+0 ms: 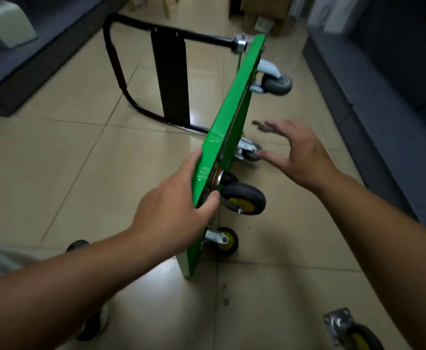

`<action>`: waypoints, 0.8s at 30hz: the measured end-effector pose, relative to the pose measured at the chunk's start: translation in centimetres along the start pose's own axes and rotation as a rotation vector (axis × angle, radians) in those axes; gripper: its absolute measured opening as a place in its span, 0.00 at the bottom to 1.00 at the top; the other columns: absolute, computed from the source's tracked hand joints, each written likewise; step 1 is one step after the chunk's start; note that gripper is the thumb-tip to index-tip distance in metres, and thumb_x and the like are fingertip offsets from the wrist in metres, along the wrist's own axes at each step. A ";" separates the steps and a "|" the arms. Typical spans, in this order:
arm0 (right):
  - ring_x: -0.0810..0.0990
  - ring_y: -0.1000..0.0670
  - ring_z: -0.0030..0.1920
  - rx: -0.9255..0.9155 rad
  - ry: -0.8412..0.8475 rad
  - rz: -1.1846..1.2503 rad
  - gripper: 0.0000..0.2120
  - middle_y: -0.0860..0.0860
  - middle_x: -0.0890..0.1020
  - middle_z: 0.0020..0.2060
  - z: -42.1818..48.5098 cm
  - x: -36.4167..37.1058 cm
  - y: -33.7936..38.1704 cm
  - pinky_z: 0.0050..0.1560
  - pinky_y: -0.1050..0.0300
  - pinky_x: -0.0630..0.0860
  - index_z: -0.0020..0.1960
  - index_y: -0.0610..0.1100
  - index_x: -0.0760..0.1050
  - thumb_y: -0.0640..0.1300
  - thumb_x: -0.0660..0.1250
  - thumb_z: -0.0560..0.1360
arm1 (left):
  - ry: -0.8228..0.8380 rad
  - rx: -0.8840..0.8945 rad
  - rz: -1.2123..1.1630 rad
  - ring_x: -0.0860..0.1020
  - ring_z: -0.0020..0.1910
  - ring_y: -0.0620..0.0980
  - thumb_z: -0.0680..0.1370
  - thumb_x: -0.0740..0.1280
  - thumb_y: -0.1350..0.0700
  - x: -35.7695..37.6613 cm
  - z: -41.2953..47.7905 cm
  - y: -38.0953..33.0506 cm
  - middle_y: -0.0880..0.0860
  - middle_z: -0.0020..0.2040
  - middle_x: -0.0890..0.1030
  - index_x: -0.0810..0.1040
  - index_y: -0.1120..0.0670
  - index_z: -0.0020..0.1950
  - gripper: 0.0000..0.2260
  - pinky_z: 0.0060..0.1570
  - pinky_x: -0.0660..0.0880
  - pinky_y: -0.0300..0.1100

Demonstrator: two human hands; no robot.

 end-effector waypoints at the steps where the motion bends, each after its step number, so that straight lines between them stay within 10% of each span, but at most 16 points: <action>1: 0.75 0.47 0.61 -0.068 0.059 -0.084 0.35 0.48 0.78 0.62 1.3 -0.3 0.7 0.62 0.52 0.72 0.73 0.47 0.72 0.64 0.72 0.72 | -0.033 0.014 0.040 0.80 0.53 0.52 0.80 0.64 0.41 0.1 -0.1 0.0 0.47 0.65 0.79 0.50 0.36 0.81 0.33 0.50 0.76 0.46; 6: 0.69 0.49 0.64 -0.260 0.235 -0.345 0.45 0.53 0.68 0.75 4.4 0.9 2.8 0.63 0.49 0.72 0.81 0.52 0.58 0.75 0.58 0.71 | -0.052 0.074 0.034 0.71 0.36 0.44 0.83 0.60 0.43 -0.6 0.3 1.1 0.44 0.50 0.80 0.49 0.40 0.83 0.31 0.35 0.63 0.35; 11: 0.69 0.47 0.66 -0.330 0.168 -0.349 0.52 0.50 0.66 0.75 7.2 0.2 2.8 0.65 0.45 0.72 0.82 0.52 0.53 0.75 0.66 0.67 | -0.045 0.064 -0.022 0.74 0.31 0.40 0.80 0.66 0.46 -1.3 0.4 2.3 0.40 0.27 0.71 0.57 0.39 0.81 0.31 0.29 0.66 0.31; 18: 0.71 0.45 0.68 -0.406 0.353 -0.484 0.45 0.53 0.68 0.75 10.2 2.0 4.9 0.64 0.44 0.75 0.80 0.53 0.58 0.76 0.50 0.69 | -0.039 0.132 -0.060 0.75 0.29 0.39 0.78 0.70 0.50 -1.9 0.5 3.6 0.26 0.30 0.74 0.63 0.39 0.79 0.30 0.28 0.67 0.34; 24: 0.77 0.44 0.60 -0.368 0.278 -0.398 0.40 0.51 0.75 0.69 9.5 2.2 5.6 0.55 0.43 0.78 0.72 0.48 0.70 0.72 0.59 0.70 | 0.043 0.165 -0.108 0.78 0.27 0.40 0.78 0.68 0.42 -3.0 2.0 6.1 0.45 0.33 0.82 0.63 0.31 0.77 0.29 0.27 0.70 0.34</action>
Point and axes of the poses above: each hand's wrist, its own z-axis towards the middle knuckle, its own x-axis out of the palm, y = z × x, the point moved 4 cm from there along z, towards the middle knuckle
